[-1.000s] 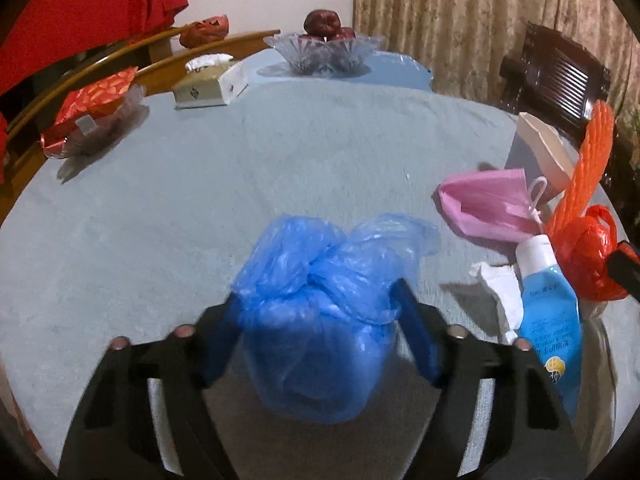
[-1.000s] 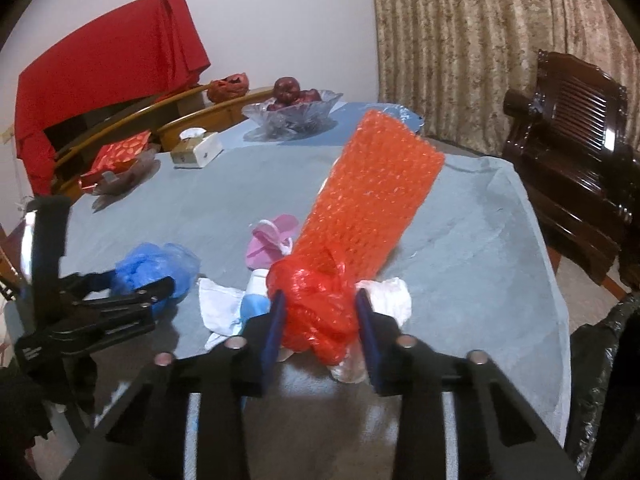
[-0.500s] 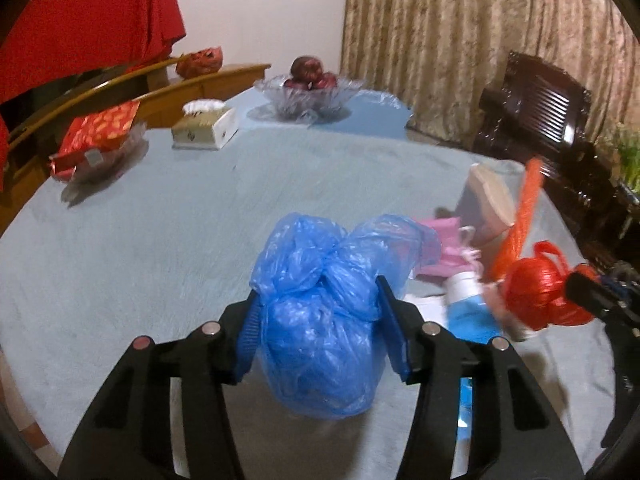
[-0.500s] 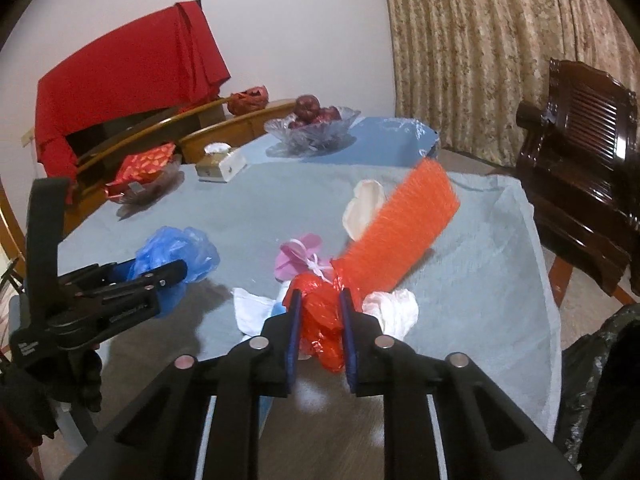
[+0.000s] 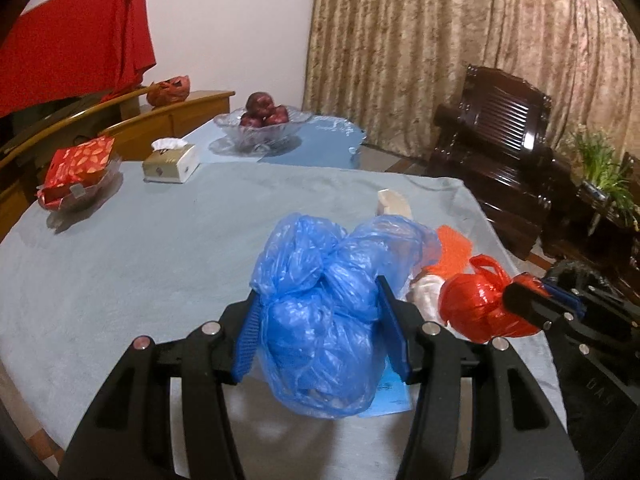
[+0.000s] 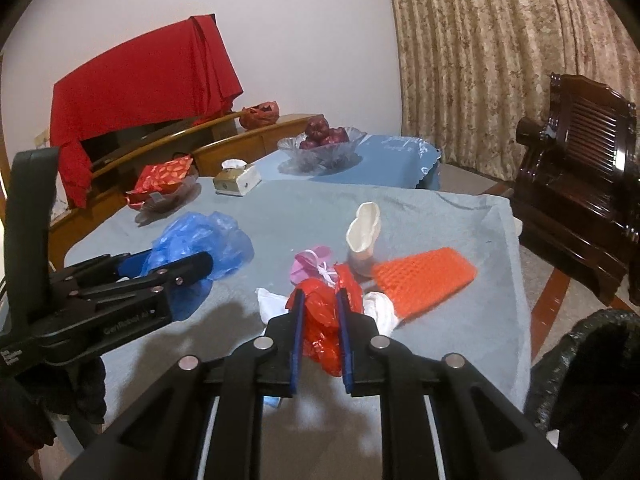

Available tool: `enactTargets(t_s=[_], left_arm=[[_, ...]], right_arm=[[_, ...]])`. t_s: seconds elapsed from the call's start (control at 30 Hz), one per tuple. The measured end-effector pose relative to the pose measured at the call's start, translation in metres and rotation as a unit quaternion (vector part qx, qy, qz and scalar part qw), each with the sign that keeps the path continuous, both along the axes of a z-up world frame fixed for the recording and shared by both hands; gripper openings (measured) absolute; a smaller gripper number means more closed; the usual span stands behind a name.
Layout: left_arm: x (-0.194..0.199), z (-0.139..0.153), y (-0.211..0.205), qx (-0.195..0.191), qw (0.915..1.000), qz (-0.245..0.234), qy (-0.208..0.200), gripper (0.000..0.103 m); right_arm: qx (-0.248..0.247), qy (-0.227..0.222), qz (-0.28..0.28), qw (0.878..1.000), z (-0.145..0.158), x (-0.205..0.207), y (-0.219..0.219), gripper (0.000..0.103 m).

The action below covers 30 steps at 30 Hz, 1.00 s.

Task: Collect trash
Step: 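Lift the blue bag with left while right carries the red bag into the bin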

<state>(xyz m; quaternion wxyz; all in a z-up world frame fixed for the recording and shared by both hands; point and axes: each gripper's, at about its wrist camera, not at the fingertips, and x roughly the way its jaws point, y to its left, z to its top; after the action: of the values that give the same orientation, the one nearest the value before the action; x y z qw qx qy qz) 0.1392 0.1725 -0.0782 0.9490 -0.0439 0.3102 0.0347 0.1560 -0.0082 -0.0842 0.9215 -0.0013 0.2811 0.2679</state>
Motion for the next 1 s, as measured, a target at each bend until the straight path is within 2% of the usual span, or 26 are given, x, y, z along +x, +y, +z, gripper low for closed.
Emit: enactTargets(t_s=[0.5, 1.0], left_arm=[[-0.016, 0.017, -0.057, 0.002, 0.9982, -0.056, -0.023, 0.051], [-0.018, 0.021, -0.142, -0.006, 0.9892, -0.144, -0.028, 0.051]], right_arm=[[0.012, -0.02, -0.044, 0.999, 0.02, -0.023, -0.049, 0.015], [0.013, -0.026, -0.137, 0.99, 0.024, -0.048, -0.144, 0.015]])
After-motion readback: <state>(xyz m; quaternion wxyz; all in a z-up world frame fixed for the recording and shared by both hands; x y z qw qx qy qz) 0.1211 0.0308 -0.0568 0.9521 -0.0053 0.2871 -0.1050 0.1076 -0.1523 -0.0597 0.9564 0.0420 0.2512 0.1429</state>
